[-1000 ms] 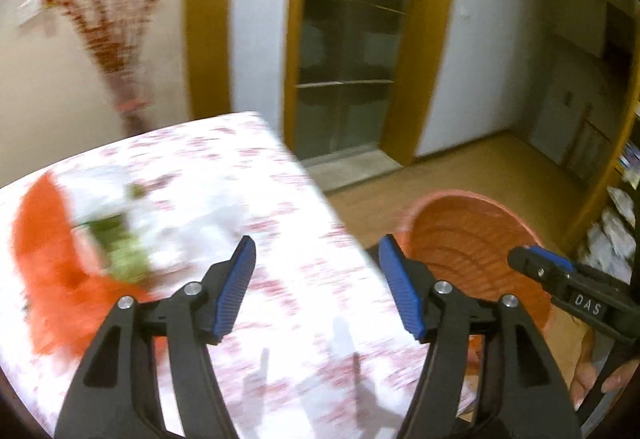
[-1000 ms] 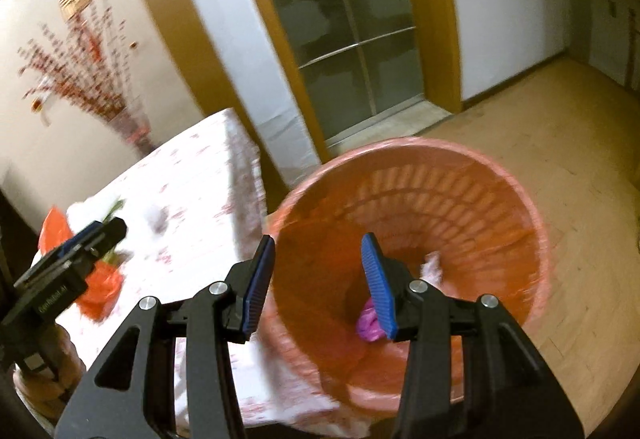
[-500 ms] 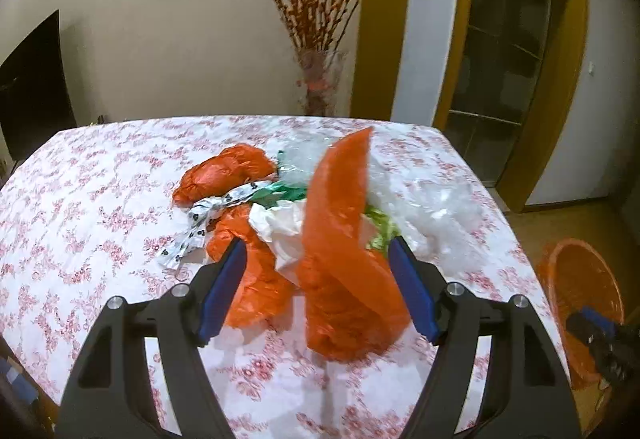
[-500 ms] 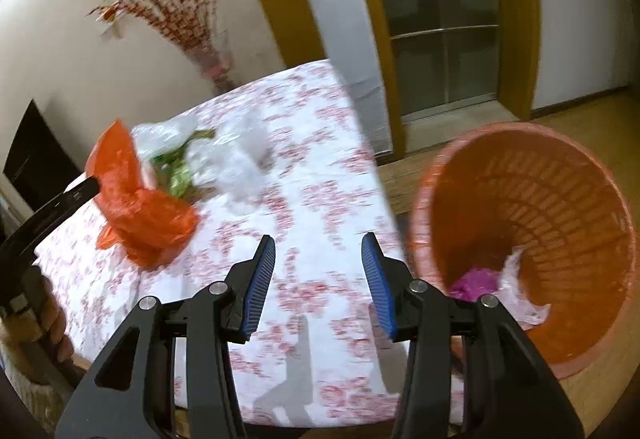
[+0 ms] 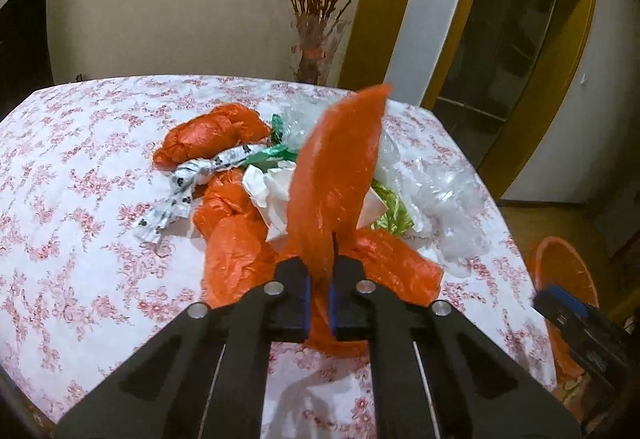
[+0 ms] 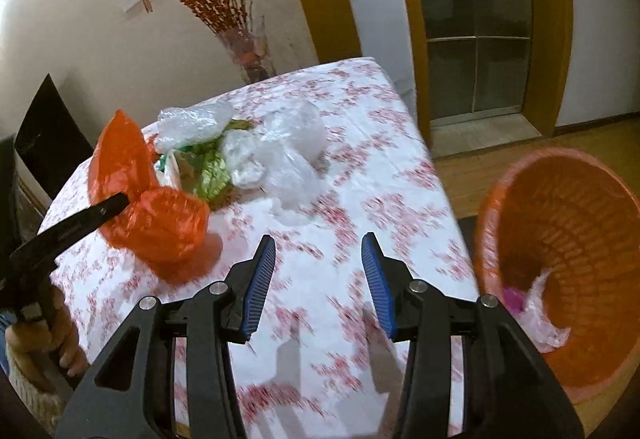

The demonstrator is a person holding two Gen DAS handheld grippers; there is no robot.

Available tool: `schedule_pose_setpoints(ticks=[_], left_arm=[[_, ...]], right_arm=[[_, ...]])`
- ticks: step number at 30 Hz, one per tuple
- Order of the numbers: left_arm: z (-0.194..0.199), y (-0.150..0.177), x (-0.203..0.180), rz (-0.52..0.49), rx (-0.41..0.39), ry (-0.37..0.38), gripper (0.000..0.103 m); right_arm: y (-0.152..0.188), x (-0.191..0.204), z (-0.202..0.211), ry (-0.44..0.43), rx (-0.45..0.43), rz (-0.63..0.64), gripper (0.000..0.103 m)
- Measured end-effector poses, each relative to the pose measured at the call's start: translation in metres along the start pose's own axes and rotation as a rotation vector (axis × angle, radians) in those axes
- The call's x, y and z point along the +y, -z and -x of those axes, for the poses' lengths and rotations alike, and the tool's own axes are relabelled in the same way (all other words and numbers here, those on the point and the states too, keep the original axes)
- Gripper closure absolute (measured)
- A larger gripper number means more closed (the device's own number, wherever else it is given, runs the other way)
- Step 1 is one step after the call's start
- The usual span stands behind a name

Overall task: Collect trash
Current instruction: 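Grasp the orange bag with the left tool while the right tool grasps clear plastic, then carry both bags over the basket and open both tools to release them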

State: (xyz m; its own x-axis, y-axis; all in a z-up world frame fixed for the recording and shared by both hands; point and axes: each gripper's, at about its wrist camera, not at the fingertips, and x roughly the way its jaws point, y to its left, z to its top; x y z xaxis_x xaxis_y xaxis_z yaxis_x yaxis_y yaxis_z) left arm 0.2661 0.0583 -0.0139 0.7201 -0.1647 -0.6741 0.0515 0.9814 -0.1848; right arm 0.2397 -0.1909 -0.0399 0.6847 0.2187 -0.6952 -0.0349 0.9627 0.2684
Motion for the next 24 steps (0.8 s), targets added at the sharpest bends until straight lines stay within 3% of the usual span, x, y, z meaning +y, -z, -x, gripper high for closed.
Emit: schedule_pose_setpoints(ticks=[8, 13, 16, 17, 24], left_arm=[[0.027, -0.007, 0.013, 0.011, -0.049, 0.033, 0.096], [0.027, -0.008, 0.02, 0.021, -0.047, 0.037, 0.096], [0.027, -0.008, 0.02, 0.02, -0.044, 0.04, 0.096], [0.027, -0.008, 0.019, 0.019, -0.042, 0.045, 0.096], [0.033, -0.012, 0.008, 0.009, -0.054, 0.078, 0.096]], right_arm=[[-0.037, 0.024, -0.055, -0.031, 0.027, -0.011, 0.059], [-0.047, 0.027, -0.092, 0.049, 0.066, 0.013, 0.062], [-0.044, 0.021, -0.107, 0.077, 0.115, 0.013, 0.085], [-0.043, 0.02, -0.107, 0.078, 0.118, 0.011, 0.098], [-0.043, 0.014, -0.064, 0.057, 0.02, 0.015, 0.101]])
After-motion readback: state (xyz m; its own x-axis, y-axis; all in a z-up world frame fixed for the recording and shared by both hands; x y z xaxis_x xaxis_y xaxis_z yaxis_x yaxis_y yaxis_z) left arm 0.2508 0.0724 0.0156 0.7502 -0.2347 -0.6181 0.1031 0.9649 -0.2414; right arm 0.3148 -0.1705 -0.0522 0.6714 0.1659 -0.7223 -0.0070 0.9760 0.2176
